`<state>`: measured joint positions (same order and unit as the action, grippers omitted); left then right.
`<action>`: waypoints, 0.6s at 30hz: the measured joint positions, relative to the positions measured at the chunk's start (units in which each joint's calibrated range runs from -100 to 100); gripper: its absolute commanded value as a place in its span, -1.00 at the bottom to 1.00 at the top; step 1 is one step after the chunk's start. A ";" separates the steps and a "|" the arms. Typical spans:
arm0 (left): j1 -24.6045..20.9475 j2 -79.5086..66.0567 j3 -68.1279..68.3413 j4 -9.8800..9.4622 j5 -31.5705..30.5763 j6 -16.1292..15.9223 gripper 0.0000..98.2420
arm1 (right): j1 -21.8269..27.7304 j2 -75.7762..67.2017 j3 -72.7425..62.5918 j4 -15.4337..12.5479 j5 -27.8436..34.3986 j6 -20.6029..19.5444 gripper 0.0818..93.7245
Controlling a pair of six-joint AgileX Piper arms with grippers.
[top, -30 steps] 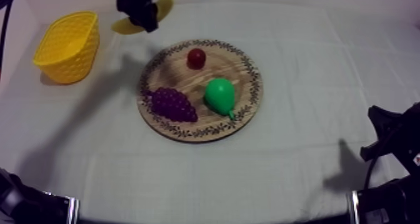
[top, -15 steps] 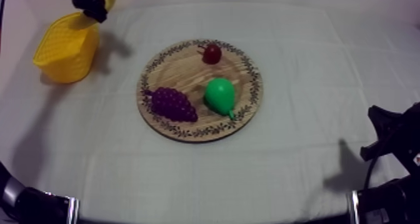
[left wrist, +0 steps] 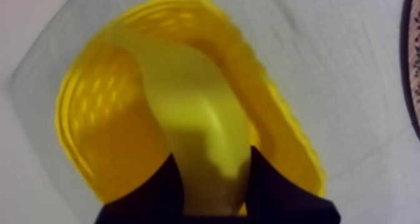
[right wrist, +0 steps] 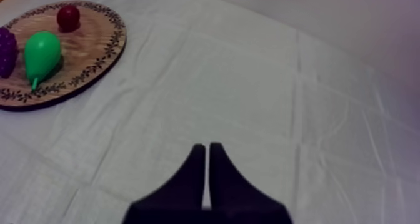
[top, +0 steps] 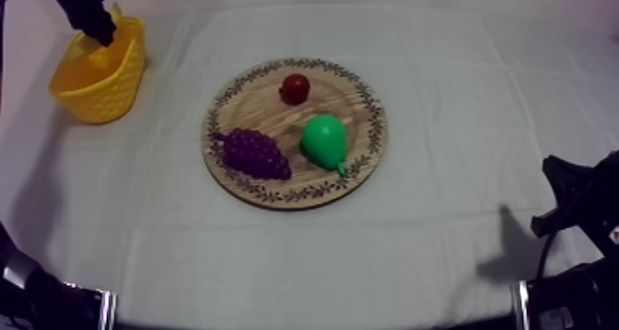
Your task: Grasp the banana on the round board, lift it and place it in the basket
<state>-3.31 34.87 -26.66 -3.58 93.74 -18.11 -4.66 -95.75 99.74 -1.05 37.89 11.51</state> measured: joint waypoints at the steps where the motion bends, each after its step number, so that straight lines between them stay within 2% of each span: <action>1: -0.34 0.47 -0.35 0.05 0.00 0.00 -0.44 | 0.00 0.00 0.00 0.00 0.00 0.00 -0.99; 6: -1.11 2.47 -1.31 0.17 -0.04 0.60 -0.36 | 0.00 0.00 0.00 0.00 0.17 0.00 -0.99; 18: -1.89 5.05 -0.13 0.56 -1.92 4.87 -0.06 | 0.00 0.00 0.00 0.00 -0.01 0.00 -0.99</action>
<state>-5.20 39.93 -26.78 -3.03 91.82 -13.24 -4.66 -95.75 99.74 -1.05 37.88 11.51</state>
